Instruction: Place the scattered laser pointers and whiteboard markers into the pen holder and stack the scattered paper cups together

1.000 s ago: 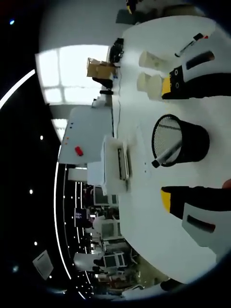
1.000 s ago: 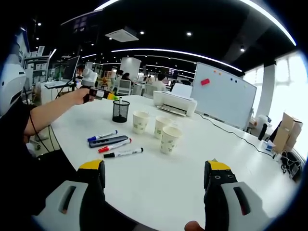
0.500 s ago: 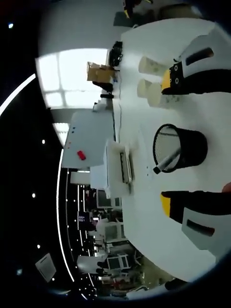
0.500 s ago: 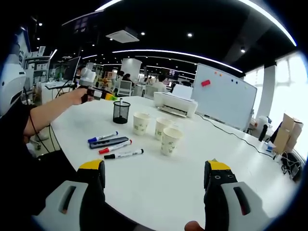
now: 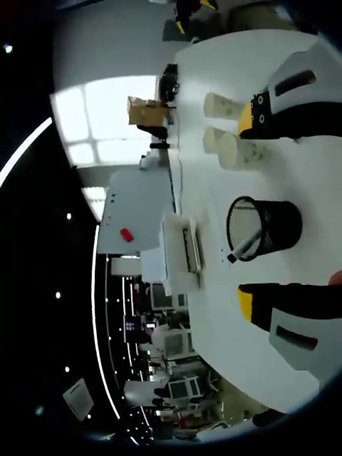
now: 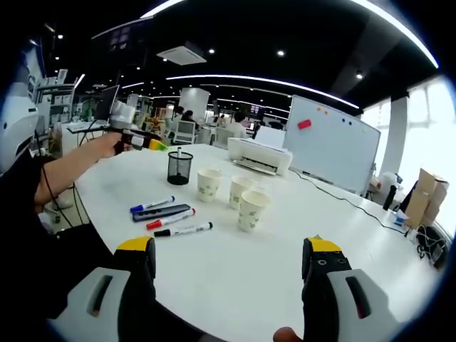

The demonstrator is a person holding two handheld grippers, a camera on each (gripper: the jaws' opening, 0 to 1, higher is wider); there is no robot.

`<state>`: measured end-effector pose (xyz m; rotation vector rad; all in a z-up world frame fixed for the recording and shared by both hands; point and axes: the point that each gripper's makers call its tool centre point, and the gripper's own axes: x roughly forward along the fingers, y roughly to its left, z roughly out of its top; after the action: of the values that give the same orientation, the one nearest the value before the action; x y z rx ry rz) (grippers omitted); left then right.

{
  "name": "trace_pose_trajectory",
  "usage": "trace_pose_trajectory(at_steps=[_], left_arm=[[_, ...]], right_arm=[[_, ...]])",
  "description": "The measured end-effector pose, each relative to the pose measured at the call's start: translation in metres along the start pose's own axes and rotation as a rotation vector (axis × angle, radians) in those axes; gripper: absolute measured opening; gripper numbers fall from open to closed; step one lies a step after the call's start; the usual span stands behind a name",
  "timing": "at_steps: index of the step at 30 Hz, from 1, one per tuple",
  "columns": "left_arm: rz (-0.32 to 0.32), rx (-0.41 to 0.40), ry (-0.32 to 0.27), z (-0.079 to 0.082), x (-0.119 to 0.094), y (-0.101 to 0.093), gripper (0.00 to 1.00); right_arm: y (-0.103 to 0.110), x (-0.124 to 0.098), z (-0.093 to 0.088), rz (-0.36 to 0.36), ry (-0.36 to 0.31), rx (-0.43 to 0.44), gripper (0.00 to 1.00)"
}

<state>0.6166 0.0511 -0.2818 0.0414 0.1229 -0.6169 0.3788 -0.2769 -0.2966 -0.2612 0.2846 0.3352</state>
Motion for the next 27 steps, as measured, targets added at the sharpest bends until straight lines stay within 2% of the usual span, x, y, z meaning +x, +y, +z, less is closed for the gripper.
trace_pose_trajectory(at_steps=[12,20,27], left_arm=[[-0.005,0.026,0.007,-0.002,-0.013,-0.010,0.90],[-0.007,0.020,0.022,-0.017,-0.018,-0.016,0.92],[-0.026,0.026,0.004,-0.013,-0.026,-0.028,0.93]], right_arm=[[0.001,0.003,0.002,0.005,-0.005,0.002,0.80],[0.002,0.005,0.002,0.010,-0.005,0.001,0.80],[0.002,0.005,0.002,0.009,-0.004,0.001,0.79]])
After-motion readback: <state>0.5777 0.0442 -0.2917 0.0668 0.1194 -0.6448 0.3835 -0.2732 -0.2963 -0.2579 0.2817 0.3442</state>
